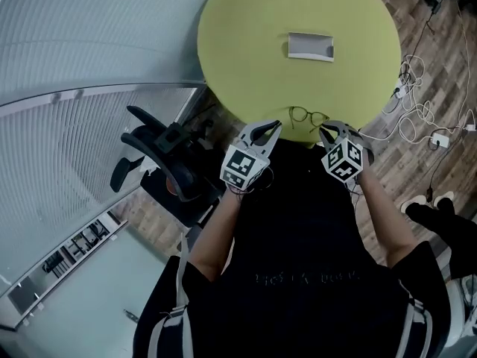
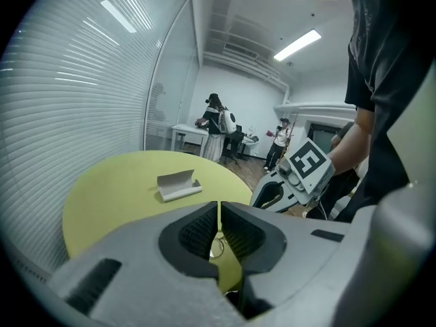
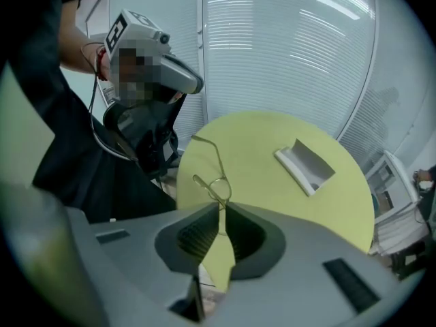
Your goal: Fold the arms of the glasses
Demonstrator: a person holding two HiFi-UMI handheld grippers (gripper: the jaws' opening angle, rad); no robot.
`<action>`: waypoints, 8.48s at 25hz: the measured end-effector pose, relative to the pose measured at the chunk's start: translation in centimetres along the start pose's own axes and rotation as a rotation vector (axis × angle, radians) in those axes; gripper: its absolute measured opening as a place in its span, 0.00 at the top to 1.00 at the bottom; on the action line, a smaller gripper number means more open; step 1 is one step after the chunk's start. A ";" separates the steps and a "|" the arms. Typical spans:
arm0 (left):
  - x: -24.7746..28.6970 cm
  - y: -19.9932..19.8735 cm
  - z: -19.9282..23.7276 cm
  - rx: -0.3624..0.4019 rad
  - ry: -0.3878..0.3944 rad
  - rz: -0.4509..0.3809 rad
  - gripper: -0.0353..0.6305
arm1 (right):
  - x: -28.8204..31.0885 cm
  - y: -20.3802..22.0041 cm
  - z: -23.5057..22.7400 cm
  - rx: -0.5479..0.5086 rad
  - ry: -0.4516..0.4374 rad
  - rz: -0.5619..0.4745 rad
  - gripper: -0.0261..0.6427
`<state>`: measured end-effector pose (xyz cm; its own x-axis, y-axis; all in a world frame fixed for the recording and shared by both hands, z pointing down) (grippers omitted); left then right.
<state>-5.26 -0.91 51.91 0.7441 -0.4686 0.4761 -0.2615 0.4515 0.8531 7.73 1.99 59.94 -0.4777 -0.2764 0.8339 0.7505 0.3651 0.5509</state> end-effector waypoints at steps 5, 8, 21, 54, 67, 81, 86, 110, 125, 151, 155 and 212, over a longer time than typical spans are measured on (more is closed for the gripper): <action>-0.2 0.4 -0.1 -0.016 0.010 0.009 0.91 | 1.4 0.2 0.0 0.038 -0.017 0.026 0.92; -0.2 0.8 0.0 -0.018 0.015 0.019 0.91 | 2.0 0.0 -0.5 0.054 -0.002 0.037 0.91; 0.3 1.2 -0.2 -0.045 0.020 0.015 0.91 | 2.2 0.3 -2.6 0.016 0.056 0.065 0.91; -0.4 3.3 -0.4 -0.139 -0.036 0.030 0.91 | 9.2 1.4 -1.9 -0.183 -0.079 0.196 0.91; 1.8 6.2 -2.2 -0.187 0.049 0.082 0.91 | 6.8 0.6 -3.4 0.035 -0.095 0.084 0.91; 6.9 8.8 -4.7 -0.282 0.149 0.102 0.91 | 8.7 1.4 -4.2 0.259 -0.102 0.102 0.91; 7.7 8.3 -3.2 -0.293 0.106 0.081 0.91 | 8.0 2.2 -4.3 0.383 -0.088 0.080 0.91; 5.1 6.2 -2.0 -0.283 0.053 0.044 0.91 | -0.9 -3.3 1.5 0.908 -0.293 -0.315 0.80; 4.9 7.1 -1.9 -0.289 0.063 0.063 0.91 | 0.2 -0.6 -0.9 0.953 -0.222 -0.279 0.90; 6.0 8.5 -2.3 -0.297 0.086 0.121 0.91 | 6.9 8.7 -4.1 1.017 -0.089 0.002 0.90; 6.1 8.6 -2.3 -0.294 0.090 0.125 0.91 | 7.2 8.6 -3.9 1.013 -0.085 0.012 0.90; -2.7 -10.4 -3.8 0.063 0.105 -0.359 0.91 | -17.2 -10.2 -2.0 0.507 0.100 -0.683 0.92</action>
<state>-2.24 -1.48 40.98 0.8535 -0.5065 0.1223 -0.0070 0.2235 0.9747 9.23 1.29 39.93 -0.6900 -0.6491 0.3203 0.0068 0.4367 0.8996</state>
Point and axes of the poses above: the fingertips, and each gripper's own axes: x forward along the fingers, z to its left, y out of its underside, the point moved 2 cm from there along -x, backward along the fingers, and after that the axes turned 2 degrees about -z, right-handed, at the moved point
